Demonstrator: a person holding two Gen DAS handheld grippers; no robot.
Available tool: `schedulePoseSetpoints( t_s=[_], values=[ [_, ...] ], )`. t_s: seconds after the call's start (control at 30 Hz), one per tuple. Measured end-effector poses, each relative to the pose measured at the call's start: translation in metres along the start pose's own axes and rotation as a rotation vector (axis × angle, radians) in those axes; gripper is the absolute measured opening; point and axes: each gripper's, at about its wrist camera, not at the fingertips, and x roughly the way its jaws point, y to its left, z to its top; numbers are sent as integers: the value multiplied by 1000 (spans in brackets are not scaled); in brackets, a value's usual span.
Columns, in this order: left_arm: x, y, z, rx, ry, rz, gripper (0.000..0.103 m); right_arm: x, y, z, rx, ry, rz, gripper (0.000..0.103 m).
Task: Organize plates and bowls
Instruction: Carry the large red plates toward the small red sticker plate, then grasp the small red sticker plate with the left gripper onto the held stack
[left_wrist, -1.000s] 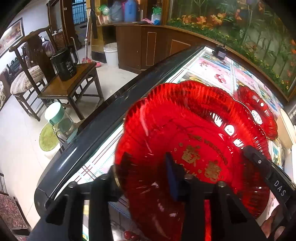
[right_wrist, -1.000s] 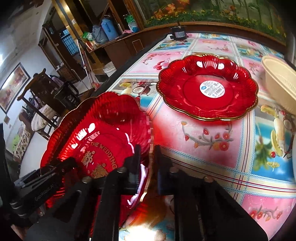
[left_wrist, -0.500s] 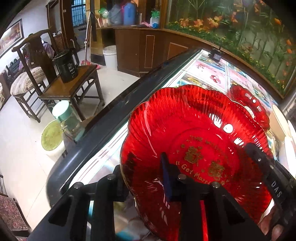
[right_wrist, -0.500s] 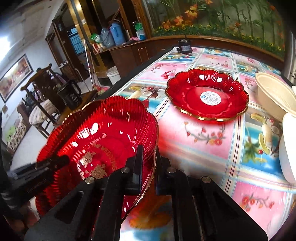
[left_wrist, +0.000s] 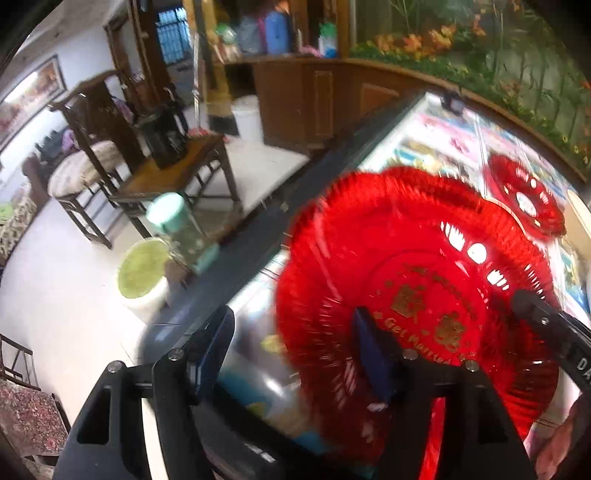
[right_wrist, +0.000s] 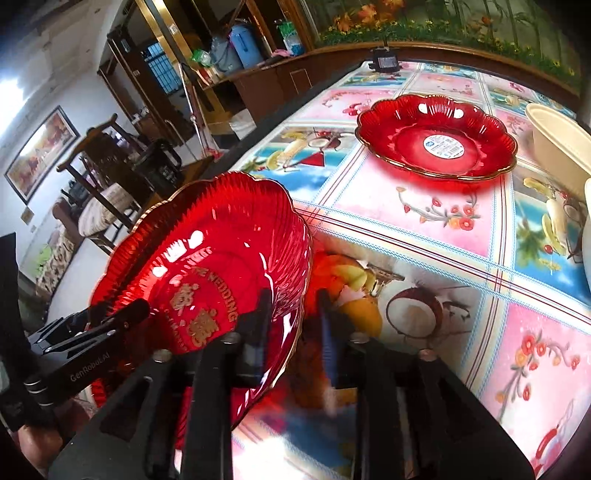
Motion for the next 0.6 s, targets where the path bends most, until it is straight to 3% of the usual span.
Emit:
schedulePoseSetpoints(
  t_s=[0.13, 0.27, 0.33, 0.37, 0.47, 0.6],
  values=[
    [-25, 17, -5, -12, -90, 46, 80, -22, -1, -7, -15, -70, 35, 28],
    [-51, 31, -9, -12, -162, 92, 80, -55, -10, -16, -26, -165, 52, 33],
    [-64, 35, -8, -25, -197, 90, 80, -70, -22, -18, -4, -214, 51, 49],
    [-71, 35, -5, -33, -212, 76, 80, -78, -29, -18, 19, -238, 44, 53],
    [-87, 27, 11, -50, -224, -55, 82, -97, -52, -11, 88, -286, 35, 53],
    [-87, -7, 39, -50, -153, -287, 83, -117, -75, 10, 144, -319, 5, 53]
  ],
)
